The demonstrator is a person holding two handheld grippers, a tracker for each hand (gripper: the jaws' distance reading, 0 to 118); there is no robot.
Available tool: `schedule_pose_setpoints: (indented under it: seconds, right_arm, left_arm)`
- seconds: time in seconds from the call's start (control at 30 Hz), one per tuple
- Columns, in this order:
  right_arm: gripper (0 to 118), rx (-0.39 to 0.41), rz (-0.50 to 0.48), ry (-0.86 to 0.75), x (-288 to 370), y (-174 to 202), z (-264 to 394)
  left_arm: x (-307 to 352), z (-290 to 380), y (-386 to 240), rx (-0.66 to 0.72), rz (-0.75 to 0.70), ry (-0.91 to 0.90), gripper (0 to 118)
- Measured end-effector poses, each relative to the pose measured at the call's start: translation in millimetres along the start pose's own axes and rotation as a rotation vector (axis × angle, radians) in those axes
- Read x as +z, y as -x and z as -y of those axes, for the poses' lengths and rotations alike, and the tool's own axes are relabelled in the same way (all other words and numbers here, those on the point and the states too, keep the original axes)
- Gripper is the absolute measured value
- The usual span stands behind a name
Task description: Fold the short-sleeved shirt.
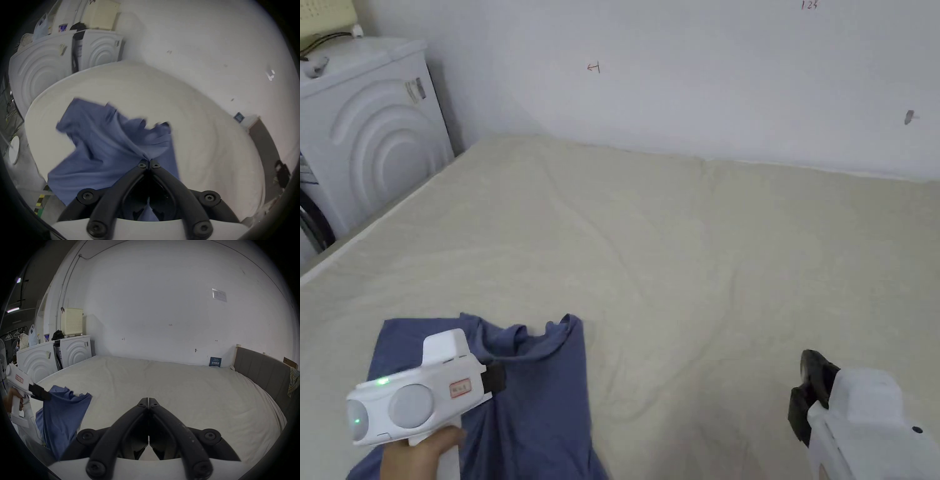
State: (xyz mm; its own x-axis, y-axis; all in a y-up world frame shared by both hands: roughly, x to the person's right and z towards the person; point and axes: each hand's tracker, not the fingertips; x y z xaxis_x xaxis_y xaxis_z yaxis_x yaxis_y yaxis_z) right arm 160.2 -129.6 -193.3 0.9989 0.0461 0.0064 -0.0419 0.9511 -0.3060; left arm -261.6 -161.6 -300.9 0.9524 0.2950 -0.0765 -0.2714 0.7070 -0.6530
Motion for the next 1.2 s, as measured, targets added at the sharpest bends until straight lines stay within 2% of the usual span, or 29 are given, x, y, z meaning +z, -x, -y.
schedule_pose_setpoints:
  seconds: [0.23, 0.47, 0.7, 0.9, 1.2]
  right_arm:
    - [1, -0.026, 0.040, -0.047, 29, -30, -5]
    - [1, -0.053, 0.146, -0.096, 60, -75, -9]
    - [1, -0.081, 0.257, -0.105, 85, -116, -3]
    - [1, -0.096, 0.329, -0.092, 101, -144, 5]
    - [1, -0.111, 0.362, -0.043, 102, -160, 24]
  left_arm:
    - [46, -45, -106, -0.129, 0.228, -0.121, 0]
    - [69, -83, -235, -0.259, 0.495, -0.157, 0]
    - [75, -60, -359, -0.482, 0.652, -0.130, 0]
    - [30, 4, -406, -0.534, 0.735, 0.046, 0]
    - [-71, 121, -388, -0.604, 0.568, 0.407, 0]
